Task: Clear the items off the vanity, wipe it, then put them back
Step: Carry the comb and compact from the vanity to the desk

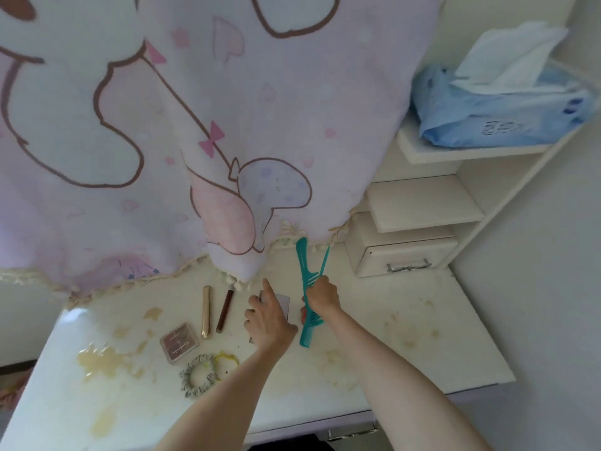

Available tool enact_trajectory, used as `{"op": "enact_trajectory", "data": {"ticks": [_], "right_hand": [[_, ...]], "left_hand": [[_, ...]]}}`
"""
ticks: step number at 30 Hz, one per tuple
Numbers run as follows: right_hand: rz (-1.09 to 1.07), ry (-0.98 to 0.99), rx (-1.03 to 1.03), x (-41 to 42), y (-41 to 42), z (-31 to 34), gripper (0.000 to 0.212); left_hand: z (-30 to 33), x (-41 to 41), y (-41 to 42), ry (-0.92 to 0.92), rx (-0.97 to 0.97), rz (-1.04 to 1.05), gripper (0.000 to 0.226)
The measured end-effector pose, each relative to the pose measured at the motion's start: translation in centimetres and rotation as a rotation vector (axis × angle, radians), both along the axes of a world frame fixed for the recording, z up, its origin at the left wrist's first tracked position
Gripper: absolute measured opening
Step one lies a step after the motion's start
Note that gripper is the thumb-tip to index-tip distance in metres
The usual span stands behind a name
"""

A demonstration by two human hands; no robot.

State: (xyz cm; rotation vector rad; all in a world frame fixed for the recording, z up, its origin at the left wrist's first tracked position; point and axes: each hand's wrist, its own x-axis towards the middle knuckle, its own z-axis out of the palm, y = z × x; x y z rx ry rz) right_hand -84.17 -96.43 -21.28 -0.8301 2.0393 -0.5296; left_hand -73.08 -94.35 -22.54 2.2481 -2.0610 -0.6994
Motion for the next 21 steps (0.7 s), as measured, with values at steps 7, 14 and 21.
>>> {"op": "enact_trajectory", "data": {"ticks": [7, 14, 21], "right_hand": [[-0.202, -0.065, -0.071, -2.0, 3.4, -0.2, 0.024], [-0.526, -0.218, -0.232, -1.1, 12.6, 0.3, 0.012], [-0.972, -0.066, -0.199, 0.6, 24.8, 0.5, 0.017]], "left_hand": [[0.1, -0.7, 0.0, -0.006, -0.089, -0.229, 0.11], [1.1, -0.9, 1.0, 0.122, -0.117, -0.604, 0.101], [2.7, -4.7, 9.6, 0.162, -0.108, -1.03, 0.105]]}}
